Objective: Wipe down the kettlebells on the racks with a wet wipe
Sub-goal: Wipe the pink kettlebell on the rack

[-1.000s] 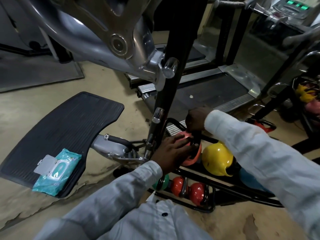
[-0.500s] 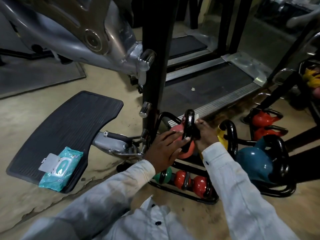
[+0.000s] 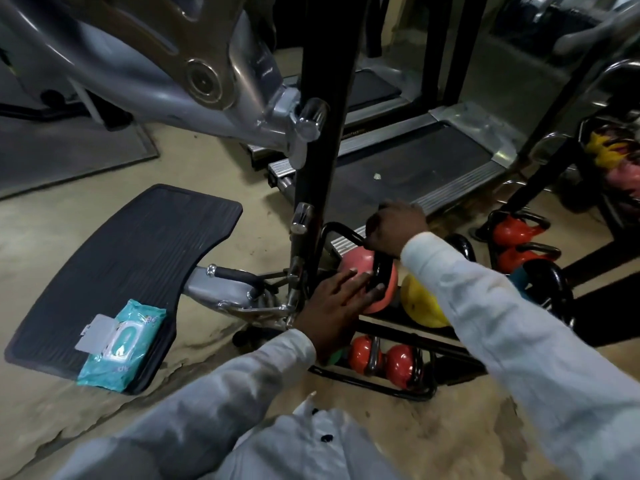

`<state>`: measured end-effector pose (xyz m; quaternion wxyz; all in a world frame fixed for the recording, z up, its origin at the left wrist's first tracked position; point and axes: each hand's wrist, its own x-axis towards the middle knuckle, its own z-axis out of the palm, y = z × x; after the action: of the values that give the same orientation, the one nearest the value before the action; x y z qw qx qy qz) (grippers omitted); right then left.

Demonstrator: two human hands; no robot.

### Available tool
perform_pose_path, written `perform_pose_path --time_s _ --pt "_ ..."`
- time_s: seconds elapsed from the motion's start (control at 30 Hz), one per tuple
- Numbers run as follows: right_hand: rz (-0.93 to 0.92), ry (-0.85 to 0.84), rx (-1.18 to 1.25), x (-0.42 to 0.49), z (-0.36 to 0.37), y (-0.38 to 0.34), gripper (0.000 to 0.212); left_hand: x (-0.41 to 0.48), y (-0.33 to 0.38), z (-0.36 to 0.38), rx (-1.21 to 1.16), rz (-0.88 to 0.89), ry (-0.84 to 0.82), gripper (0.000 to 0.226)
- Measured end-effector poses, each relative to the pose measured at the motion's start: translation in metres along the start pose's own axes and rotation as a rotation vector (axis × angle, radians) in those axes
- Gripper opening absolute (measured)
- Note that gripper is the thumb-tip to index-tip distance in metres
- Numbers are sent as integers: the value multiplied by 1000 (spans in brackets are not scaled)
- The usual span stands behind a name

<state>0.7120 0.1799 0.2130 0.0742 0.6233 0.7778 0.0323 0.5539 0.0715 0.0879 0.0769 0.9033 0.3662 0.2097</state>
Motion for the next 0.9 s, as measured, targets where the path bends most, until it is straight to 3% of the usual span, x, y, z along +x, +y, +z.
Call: perform_pose_path --time_s 0.1,0.2,0.33,0.4,0.47,0.57,0.67,0.73,0.8,0.9 --pt "-101 -132 -262 6 -13 -18 41 0 -10 1 51 43 -101 73" --pt "-110 -122 -145 -9 -18 -13 34 -2 -12 -4 40 52 -89 77" --pt "-32 276 253 -52 9 17 21 -2 -9 -14 -18 60 -10 85" --pt "155 347 502 -62 27 24 17 -4 -10 -14 -39 65 -39 84" --pt "372 278 824 -57 45 22 15 -4 -11 -13 -54 57 -72 79" --pt "649 177 1543 -43 61 6 14 -4 -12 -13 -63 54 -96 77" --pt "732 -21 2126 -48 65 -15 23 -3 -11 -14 -79 73 -69 73" --pt "709 -44 2105 -61 68 -19 23 -6 -11 -15 -74 78 -54 72" --pt "684 51 1984 -77 72 -14 17 -8 -10 -15 -58 81 -61 70" --pt "543 249 1560 -88 61 -3 13 -12 -9 -14 -47 56 -52 63"
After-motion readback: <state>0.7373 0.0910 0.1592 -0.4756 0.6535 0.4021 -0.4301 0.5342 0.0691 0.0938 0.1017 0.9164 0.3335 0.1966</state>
